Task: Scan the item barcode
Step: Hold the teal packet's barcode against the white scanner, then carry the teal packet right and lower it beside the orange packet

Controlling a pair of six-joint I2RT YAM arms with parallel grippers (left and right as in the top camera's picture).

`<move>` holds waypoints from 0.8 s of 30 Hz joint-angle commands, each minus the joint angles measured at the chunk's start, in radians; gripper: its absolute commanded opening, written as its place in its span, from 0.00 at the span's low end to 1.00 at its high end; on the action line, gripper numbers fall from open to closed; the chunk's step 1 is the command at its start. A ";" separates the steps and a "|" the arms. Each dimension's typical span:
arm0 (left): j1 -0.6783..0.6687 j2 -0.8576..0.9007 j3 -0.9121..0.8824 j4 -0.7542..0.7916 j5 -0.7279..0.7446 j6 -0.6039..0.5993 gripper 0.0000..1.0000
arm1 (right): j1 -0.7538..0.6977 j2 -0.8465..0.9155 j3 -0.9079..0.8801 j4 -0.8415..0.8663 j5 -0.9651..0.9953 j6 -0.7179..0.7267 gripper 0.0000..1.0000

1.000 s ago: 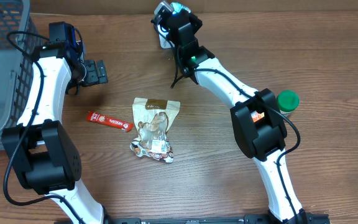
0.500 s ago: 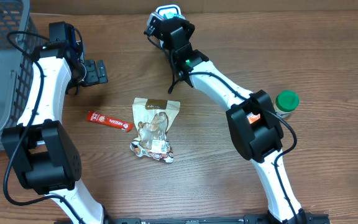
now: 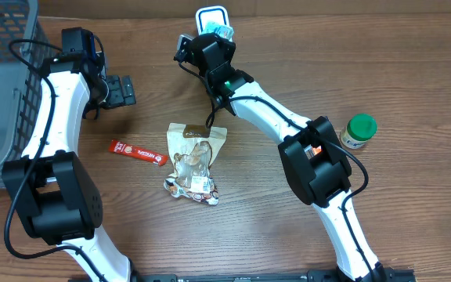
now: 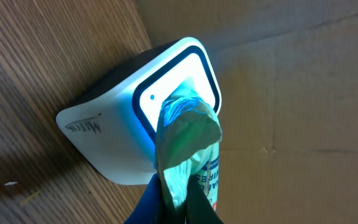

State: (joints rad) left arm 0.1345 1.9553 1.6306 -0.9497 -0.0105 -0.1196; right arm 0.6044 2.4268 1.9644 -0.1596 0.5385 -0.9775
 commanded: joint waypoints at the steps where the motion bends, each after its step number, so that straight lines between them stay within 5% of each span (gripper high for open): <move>1: -0.004 0.006 0.019 0.001 0.011 0.019 1.00 | 0.002 0.019 0.018 -0.011 0.008 0.006 0.04; 11: -0.004 0.006 0.020 0.001 0.011 0.019 1.00 | -0.008 -0.320 0.019 -0.224 0.044 0.339 0.04; 15: -0.004 0.006 0.020 0.001 0.011 0.019 1.00 | -0.039 -0.456 0.018 -0.493 -0.029 0.518 0.04; 19: -0.004 0.006 0.020 0.001 0.011 0.019 1.00 | -0.093 -0.547 0.018 -0.839 -0.308 0.757 0.04; 24: -0.004 0.006 0.020 0.001 0.011 0.019 1.00 | -0.189 -0.549 -0.026 -1.229 -0.617 0.825 0.04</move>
State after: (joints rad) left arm 0.1345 1.9553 1.6306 -0.9501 -0.0097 -0.1192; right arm 0.4580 1.8698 1.9781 -1.2945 0.1623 -0.2516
